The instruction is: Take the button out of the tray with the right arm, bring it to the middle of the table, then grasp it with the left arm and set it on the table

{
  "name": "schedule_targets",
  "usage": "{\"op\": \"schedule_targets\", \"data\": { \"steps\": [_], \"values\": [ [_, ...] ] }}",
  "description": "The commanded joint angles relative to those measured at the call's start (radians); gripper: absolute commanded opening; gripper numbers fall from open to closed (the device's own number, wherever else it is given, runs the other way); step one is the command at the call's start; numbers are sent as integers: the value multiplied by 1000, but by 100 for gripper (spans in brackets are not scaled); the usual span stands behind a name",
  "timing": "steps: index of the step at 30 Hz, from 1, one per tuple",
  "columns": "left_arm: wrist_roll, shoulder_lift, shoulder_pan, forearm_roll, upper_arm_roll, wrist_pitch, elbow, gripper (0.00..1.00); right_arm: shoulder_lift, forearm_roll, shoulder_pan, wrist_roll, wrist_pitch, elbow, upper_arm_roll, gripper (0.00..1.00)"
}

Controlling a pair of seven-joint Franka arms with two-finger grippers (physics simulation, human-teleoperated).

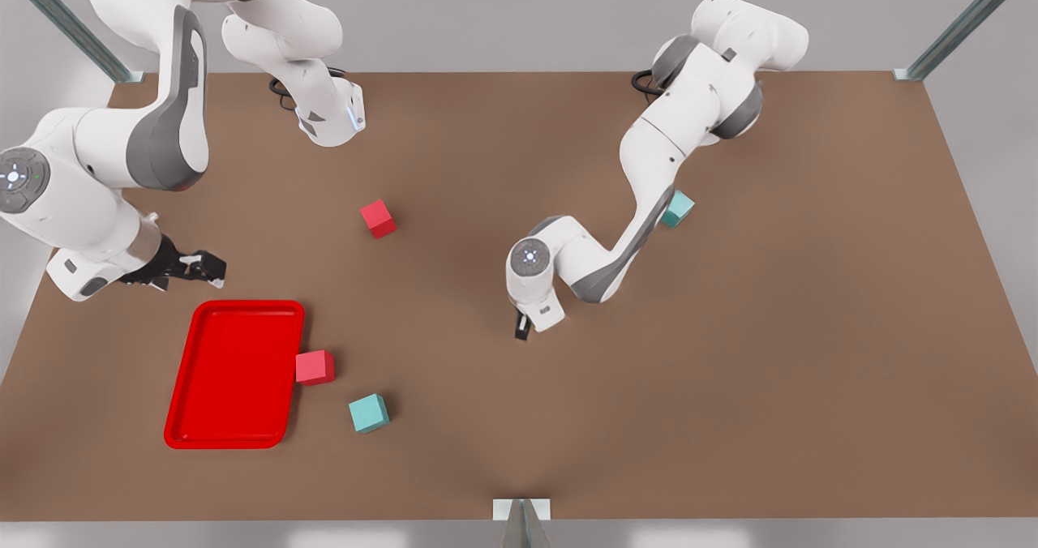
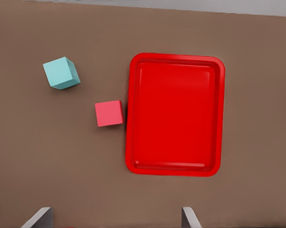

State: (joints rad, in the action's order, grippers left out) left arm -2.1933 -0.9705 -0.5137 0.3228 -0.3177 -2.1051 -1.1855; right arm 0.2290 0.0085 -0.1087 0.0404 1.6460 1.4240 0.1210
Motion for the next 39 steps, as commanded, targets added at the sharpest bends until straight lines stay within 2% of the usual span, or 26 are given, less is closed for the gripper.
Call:
{"op": "schedule_targets", "data": {
  "steps": [1, 8, 20, 21, 22, 23, 26, 28, 37, 39],
  "values": [
    [-252, -8, -3, 1, 0, -19, -13, 100, 0, 4, 0, -350, 5, -1, 0, 100],
    [-206, -27, 4, 2, 14, -19, -6, 100, 36, 13, 0, -341, 9, -48, -43, 100],
    [-192, -43, 4, 2, 20, -35, -8, 100, 36, 24, 0, -338, 26, -57, -43, 100],
    [-194, -42, 4, 1, 20, -35, -8, 96, 36, 24, 0, -338, 26, -57, -43, 100],
    [-195, -40, 4, -1, 20, -35, -6, 77, 38, 24, 0, -338, 26, -57, -44, 100],
    [-197, -40, 4, -1, 20, -33, -6, 67, 38, 24, 0, -338, 26, -57, -43, 100],
    [-200, -40, 4, -2, 20, -35, -3, 52, 38, 24, 0, -338, 28, -57, -44, 100],
    [-201, -40, 4, -2, 20, -35, -3, 47, 46, 24, 0, -338, 28, -66, -43, 100],
    [-164, 7, 18, 9, 39, 37, -8, 47, 52, 24, 0, -339, 28, -76, -43, 100],
    [-140, 16, 18, 10, 49, 53, -10, 44, 53, 24, 0, -341, 26, -76, -43, 100]
  ]
}}
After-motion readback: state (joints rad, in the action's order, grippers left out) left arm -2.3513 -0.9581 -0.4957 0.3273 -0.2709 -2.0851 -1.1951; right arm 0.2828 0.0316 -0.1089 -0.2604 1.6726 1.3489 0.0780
